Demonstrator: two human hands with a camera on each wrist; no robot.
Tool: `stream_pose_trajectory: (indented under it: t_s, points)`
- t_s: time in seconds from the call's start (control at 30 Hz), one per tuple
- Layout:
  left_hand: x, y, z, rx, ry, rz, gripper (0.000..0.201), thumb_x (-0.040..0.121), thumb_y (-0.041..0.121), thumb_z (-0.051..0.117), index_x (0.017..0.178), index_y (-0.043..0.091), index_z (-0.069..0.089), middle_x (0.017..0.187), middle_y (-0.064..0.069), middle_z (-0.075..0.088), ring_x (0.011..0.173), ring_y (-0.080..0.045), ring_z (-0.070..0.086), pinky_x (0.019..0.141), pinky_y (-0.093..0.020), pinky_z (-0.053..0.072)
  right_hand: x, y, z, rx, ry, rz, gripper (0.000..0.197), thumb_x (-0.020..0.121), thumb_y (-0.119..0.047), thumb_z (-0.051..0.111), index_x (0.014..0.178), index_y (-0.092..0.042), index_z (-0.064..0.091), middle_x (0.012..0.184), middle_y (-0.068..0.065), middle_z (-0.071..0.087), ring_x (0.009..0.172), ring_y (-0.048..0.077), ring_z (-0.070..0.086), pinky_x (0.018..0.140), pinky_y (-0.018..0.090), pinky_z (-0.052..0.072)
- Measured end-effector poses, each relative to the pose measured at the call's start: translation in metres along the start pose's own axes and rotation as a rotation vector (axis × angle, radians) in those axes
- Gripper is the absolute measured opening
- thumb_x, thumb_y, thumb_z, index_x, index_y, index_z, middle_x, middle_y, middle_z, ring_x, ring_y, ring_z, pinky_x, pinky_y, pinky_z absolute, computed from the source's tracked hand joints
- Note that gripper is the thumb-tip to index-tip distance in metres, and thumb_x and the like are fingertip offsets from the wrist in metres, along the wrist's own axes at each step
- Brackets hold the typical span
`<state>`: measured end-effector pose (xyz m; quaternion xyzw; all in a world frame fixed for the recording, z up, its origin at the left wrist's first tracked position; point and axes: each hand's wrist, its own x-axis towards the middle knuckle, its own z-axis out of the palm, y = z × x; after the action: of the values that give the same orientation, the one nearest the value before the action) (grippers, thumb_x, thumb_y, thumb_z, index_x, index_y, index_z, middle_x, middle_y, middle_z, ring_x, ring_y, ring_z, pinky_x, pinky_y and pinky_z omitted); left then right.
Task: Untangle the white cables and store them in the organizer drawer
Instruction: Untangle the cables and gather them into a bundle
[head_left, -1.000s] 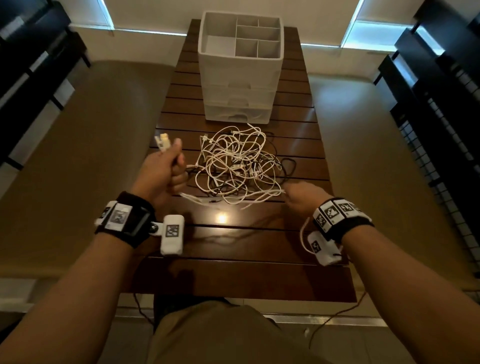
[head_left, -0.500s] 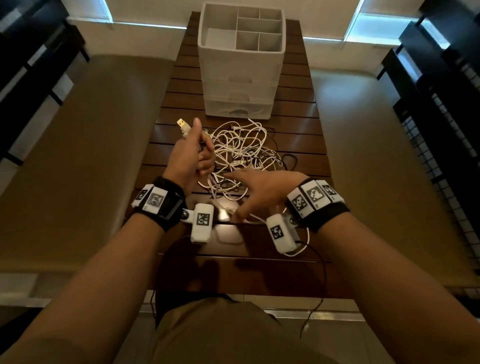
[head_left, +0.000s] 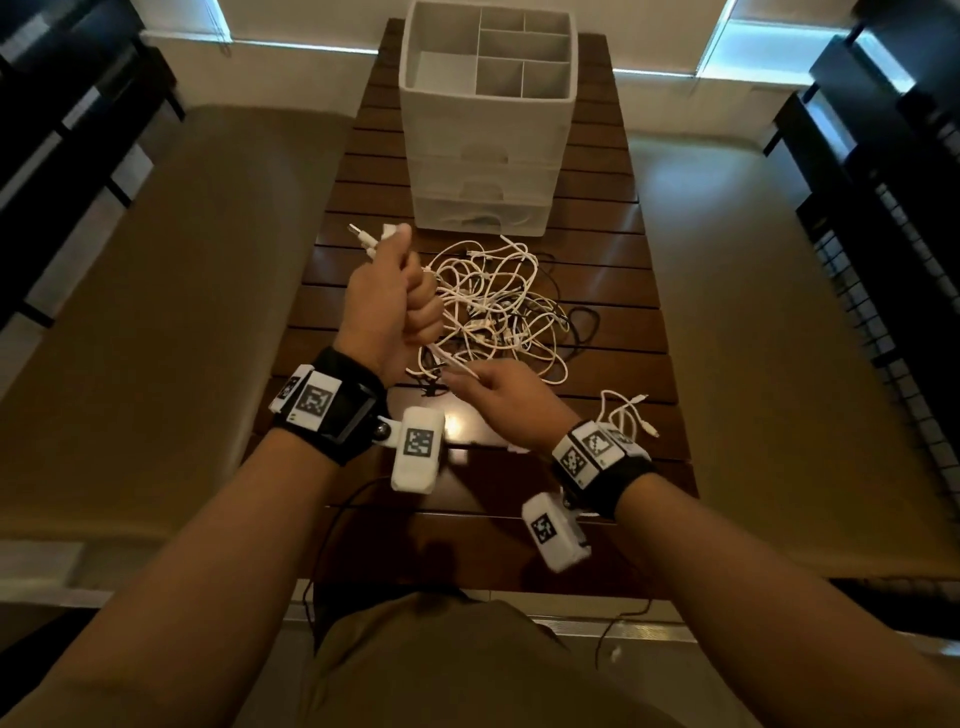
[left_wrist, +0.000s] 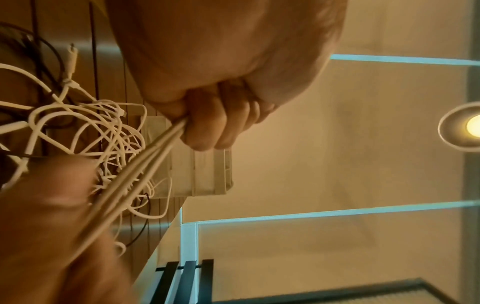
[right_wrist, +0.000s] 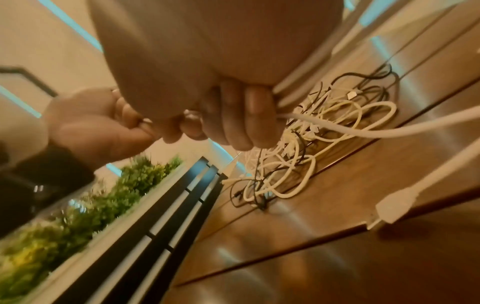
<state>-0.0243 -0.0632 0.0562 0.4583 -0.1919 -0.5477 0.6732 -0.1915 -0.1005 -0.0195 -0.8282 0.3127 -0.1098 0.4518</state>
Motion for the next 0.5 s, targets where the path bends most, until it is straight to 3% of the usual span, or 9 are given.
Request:
stream_pose_trajectory:
  t_s: [0.13, 0.3, 0.4, 0.47, 0.5]
  points:
    - [0.001, 0.015, -0.009, -0.018, 0.112, 0.060, 0.052, 0.110, 0.044, 0.043, 0.063, 0.026, 0.029, 0.053, 0.007, 0.017, 0.042, -0.011, 0.012, 0.037, -0.022, 0.014, -0.023, 0.028, 0.001, -0.128, -0.041, 0.066, 0.052, 0.107, -0.043, 0.052, 0.064, -0.015, 0.050, 0.056, -0.003, 0.045, 0.052, 0.012, 0.041, 0.060, 0.040, 0.034]
    - [0.000, 0.007, -0.010, 0.042, 0.059, 0.005, 0.055, 0.109, 0.041, 0.049, 0.060, 0.025, 0.028, 0.053, 0.005, 0.015, 0.042, -0.011, 0.013, 0.038, -0.022, 0.012, -0.036, 0.039, 0.002, -0.232, -0.311, 0.209, 0.055, 0.106, -0.050, 0.052, 0.062, -0.016, 0.055, 0.059, 0.002, 0.052, 0.051, 0.013, 0.046, 0.053, 0.029, 0.033]
    - [-0.001, -0.001, -0.016, 0.147, 0.026, -0.072, 0.056, 0.107, 0.037, 0.054, 0.060, 0.024, 0.026, 0.053, 0.004, 0.014, 0.042, -0.012, 0.014, 0.041, -0.024, 0.012, -0.039, 0.037, -0.005, -0.249, -0.469, 0.224, 0.061, 0.089, -0.079, 0.055, 0.092, -0.019, 0.069, 0.085, -0.001, 0.071, 0.074, 0.008, 0.063, 0.067, 0.026, 0.049]
    - [0.000, -0.004, -0.025, 0.177, 0.012, -0.093, 0.056, 0.106, 0.031, 0.053, 0.058, 0.024, 0.026, 0.049, 0.005, 0.017, 0.040, -0.012, 0.015, 0.042, -0.024, 0.011, -0.035, 0.027, -0.025, -0.137, -0.433, 0.243, 0.074, 0.077, -0.093, 0.050, 0.114, -0.031, 0.066, 0.104, -0.009, 0.070, 0.093, 0.009, 0.066, 0.081, 0.031, 0.054]
    - [0.001, -0.005, -0.029, 0.166, 0.007, -0.100, 0.055, 0.106, 0.030, 0.052, 0.057, 0.024, 0.026, 0.048, 0.005, 0.018, 0.039, -0.011, 0.015, 0.043, -0.024, 0.010, -0.029, 0.020, -0.039, -0.075, -0.383, 0.245, 0.075, 0.077, -0.092, 0.048, 0.122, -0.033, 0.063, 0.109, -0.011, 0.068, 0.097, 0.008, 0.066, 0.083, 0.032, 0.054]
